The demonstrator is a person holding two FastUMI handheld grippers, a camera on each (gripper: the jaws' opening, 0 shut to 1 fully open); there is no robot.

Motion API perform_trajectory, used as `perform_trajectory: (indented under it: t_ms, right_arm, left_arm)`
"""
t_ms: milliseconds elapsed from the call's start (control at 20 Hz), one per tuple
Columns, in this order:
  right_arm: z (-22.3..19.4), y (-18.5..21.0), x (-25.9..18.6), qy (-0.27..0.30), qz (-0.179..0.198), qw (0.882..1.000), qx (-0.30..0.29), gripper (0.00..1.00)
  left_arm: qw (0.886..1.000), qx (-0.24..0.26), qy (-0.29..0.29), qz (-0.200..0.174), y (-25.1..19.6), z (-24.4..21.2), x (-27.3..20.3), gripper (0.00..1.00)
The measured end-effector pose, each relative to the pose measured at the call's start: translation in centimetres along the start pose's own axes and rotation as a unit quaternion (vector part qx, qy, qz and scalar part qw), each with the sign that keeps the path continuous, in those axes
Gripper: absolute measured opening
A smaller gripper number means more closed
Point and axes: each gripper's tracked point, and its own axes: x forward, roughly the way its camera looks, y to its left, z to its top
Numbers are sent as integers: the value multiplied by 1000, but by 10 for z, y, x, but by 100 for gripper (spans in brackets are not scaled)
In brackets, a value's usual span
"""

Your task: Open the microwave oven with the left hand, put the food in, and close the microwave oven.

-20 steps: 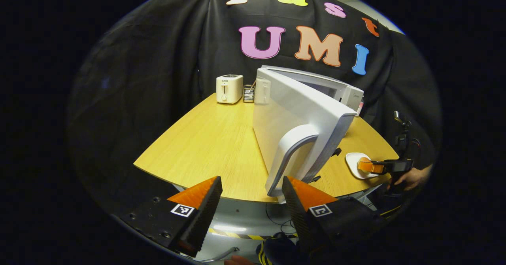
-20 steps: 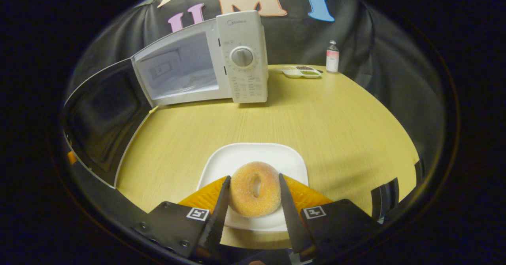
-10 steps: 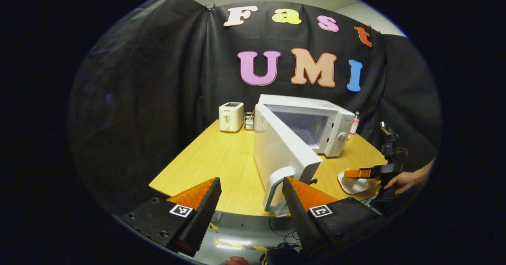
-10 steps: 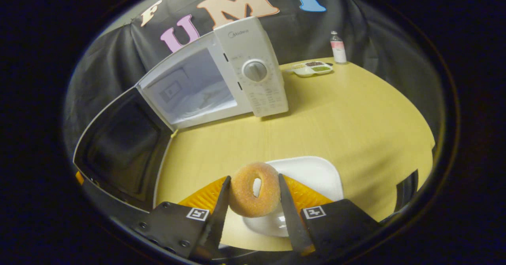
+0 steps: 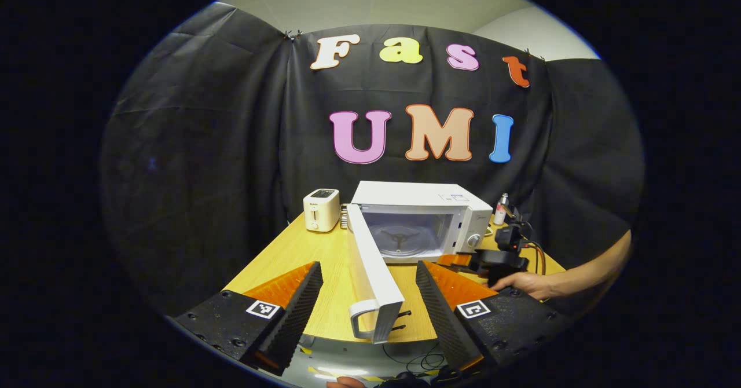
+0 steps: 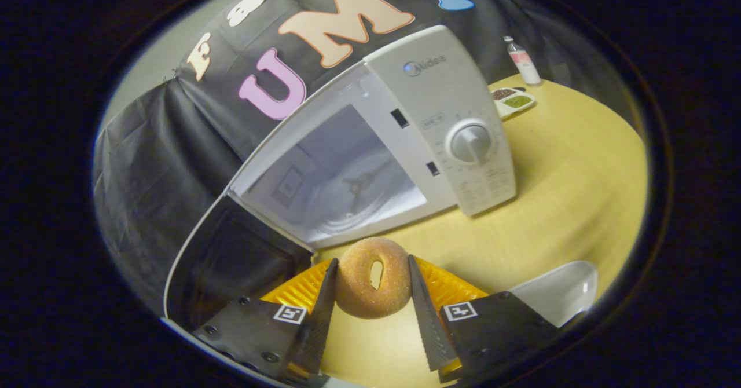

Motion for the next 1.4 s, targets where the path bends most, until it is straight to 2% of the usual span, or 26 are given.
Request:
perform_trajectory:
  t_ms: [200,250,350,550,850,900,950,1000,1100,1150,1250,1400]
  right_arm:
    - [9,42,48,-47,17,997,64,64]
    - [13,50,57,-60,18,995,72,70]
    - [17,59,75,-82,14,993,78,70]
    - [23,60,108,-108,-6,989,104,70]
    - [26,52,137,-124,-33,983,129,72]
    - [28,49,141,-127,-36,982,133,65]
    - [29,44,146,-129,-44,981,136,72]
    - [31,40,150,-131,-49,980,140,72]
    - [34,35,154,-133,-59,980,137,72]
    - [35,33,155,-135,-63,980,134,65]
    - [36,36,157,-134,-62,981,128,65]
    - [38,35,159,-135,-72,980,127,68]
  left_arm:
    - [999,-31,4,-5,-14,6,3,95]
    - [999,-39,2,-2,-15,8,2,95]
    - [999,-41,-4,3,-13,11,1,96]
    - [1000,-13,16,13,-11,2,-9,95]
    - [998,-42,27,33,-8,-2,-18,95]
    - [998,-42,27,39,-6,-2,-18,95]
    - [998,-42,27,43,-4,-2,-20,96]
    - [998,-42,29,48,-1,-3,-22,93]
    - [997,-43,33,56,1,-5,-23,98]
    - [997,-43,33,59,1,-5,-22,95]
    - [997,-46,30,58,-2,-3,-21,93]
    - [997,-43,31,57,-4,-2,-17,96]
